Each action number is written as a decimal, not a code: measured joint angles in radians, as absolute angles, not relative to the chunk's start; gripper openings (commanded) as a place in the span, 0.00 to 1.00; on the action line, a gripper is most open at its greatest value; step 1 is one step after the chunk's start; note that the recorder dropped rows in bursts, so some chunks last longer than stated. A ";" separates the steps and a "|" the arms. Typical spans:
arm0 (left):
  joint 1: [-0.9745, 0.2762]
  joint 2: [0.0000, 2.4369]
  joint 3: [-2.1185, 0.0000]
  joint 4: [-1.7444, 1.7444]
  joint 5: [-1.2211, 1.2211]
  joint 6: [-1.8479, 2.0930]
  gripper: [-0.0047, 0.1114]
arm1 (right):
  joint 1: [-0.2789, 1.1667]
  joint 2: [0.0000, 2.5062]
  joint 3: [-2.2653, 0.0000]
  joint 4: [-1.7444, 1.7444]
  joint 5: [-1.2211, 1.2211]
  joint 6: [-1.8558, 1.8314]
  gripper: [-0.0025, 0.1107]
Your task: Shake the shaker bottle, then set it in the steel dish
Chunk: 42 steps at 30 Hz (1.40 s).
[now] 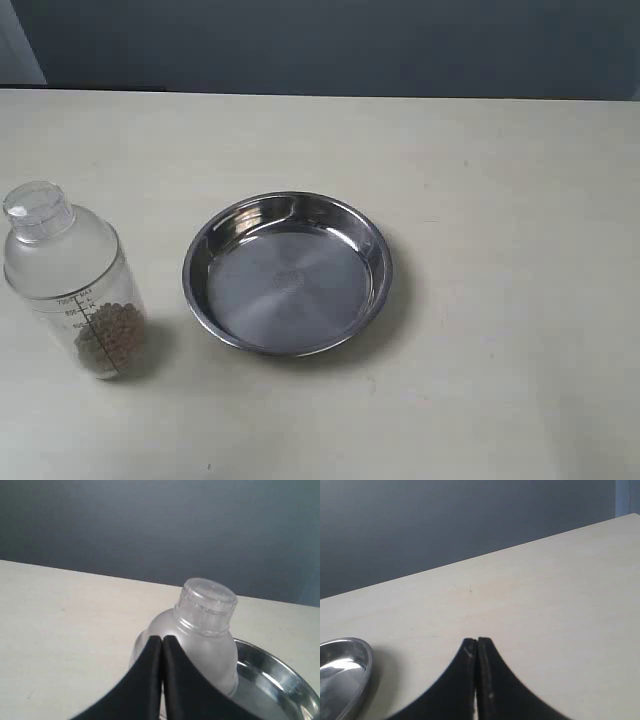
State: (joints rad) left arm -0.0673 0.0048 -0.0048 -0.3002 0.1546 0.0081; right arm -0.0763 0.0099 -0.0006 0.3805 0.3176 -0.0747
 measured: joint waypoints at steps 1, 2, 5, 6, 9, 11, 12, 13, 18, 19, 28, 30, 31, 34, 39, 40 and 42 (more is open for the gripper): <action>-0.067 0.005 -0.005 -0.306 0.139 0.008 0.04 | -0.076 0.010 -0.001 0.380 0.318 -0.075 0.02; -0.067 0.005 -0.005 -0.316 0.120 0.008 0.04 | -0.076 0.010 -0.001 0.380 0.318 -0.075 0.02; -0.067 0.005 -0.038 -0.318 0.110 0.008 0.04 | -0.076 0.010 -0.001 0.380 0.318 -0.075 0.02; -0.067 0.005 -0.060 -0.318 0.110 0.008 0.04 | -0.076 0.010 -0.001 0.380 0.318 -0.075 0.02; -0.067 0.056 -0.163 -0.280 0.099 0.008 0.04 | -0.076 0.010 -0.001 0.380 0.318 -0.075 0.02; -0.067 0.128 -0.241 -0.217 0.099 0.008 0.04 | -0.076 0.010 -0.001 0.380 0.318 -0.075 0.02; -0.067 0.162 -0.275 -0.185 0.097 0.008 0.04 | -0.076 0.010 -0.001 0.380 0.318 -0.075 0.02; -0.067 0.204 -0.319 -0.146 0.097 0.008 0.04 | -0.076 0.010 -0.001 0.380 0.318 -0.075 0.02; -0.067 0.381 -0.551 -0.048 0.092 0.010 0.04 | -0.076 0.010 -0.001 0.380 0.318 -0.075 0.02; -0.070 0.414 -0.589 -0.048 0.090 0.010 0.04 | -0.076 0.010 -0.001 0.380 0.318 -0.075 0.02; -0.195 0.488 -0.676 -0.048 0.153 0.030 0.20 | -0.076 0.010 -0.001 0.380 0.318 -0.075 0.02; -0.206 0.489 -0.643 -0.059 0.143 0.030 0.34 | -0.076 0.010 -0.001 0.380 0.318 -0.075 0.02; -0.213 0.489 -0.621 -0.071 0.120 0.030 0.44 | -0.076 0.010 -0.001 0.380 0.318 -0.075 0.02; -0.230 0.483 -0.555 -0.078 0.039 0.030 0.81 | -0.076 0.010 -0.001 0.380 0.318 -0.075 0.02; -0.240 0.447 -0.444 -0.071 -0.029 0.030 0.95 | -0.076 0.010 -0.001 0.380 0.318 -0.075 0.02; -0.245 0.441 -0.421 -0.069 -0.037 0.030 0.95 | -0.076 0.010 -0.001 0.380 0.318 -0.075 0.02; -0.260 0.425 -0.387 -0.070 -0.040 0.016 0.95 | -0.076 0.010 -0.001 0.380 0.318 -0.075 0.02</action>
